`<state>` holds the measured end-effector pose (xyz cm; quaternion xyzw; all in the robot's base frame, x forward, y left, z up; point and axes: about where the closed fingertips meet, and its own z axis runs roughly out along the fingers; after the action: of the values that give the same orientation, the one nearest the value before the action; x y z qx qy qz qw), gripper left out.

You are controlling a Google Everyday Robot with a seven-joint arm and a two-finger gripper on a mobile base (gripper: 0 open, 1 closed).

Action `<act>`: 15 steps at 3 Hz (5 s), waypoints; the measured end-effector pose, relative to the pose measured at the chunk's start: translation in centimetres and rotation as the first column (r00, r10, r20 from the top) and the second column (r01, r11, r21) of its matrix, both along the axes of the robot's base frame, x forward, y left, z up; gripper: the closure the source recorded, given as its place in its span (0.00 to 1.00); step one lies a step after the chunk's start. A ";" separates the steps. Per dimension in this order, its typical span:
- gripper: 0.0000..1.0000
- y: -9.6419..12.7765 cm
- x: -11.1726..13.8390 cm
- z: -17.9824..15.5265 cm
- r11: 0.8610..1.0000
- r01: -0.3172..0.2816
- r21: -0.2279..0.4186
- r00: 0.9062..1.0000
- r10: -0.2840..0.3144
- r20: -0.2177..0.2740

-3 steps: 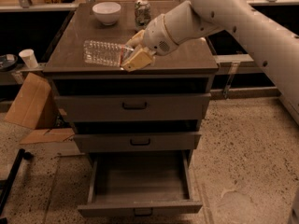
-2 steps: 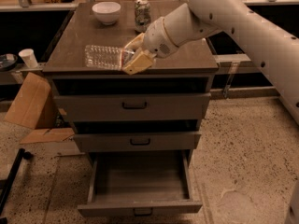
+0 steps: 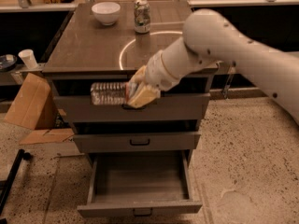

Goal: Place water bottle into bottom drawer

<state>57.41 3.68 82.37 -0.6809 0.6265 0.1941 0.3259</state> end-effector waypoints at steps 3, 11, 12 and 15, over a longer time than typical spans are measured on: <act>1.00 -2.9 -6.9 -17.2 0.992 0.066 -0.107 0.967 -0.091 -0.239; 1.00 -8.6 -4.7 -53.1 0.940 0.341 -0.021 0.869 -0.323 -0.375; 1.00 -9.1 -2.2 -56.1 0.933 0.360 -0.006 0.864 -0.336 -0.376; 0.58 -7.6 1.2 -65.1 0.947 0.320 -0.012 0.819 -0.283 -0.499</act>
Offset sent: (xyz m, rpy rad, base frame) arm -0.0945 -0.0480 -0.2444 -0.1422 0.3667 -0.1361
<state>58.57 -3.88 17.23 -0.4883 0.7812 0.3301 0.2057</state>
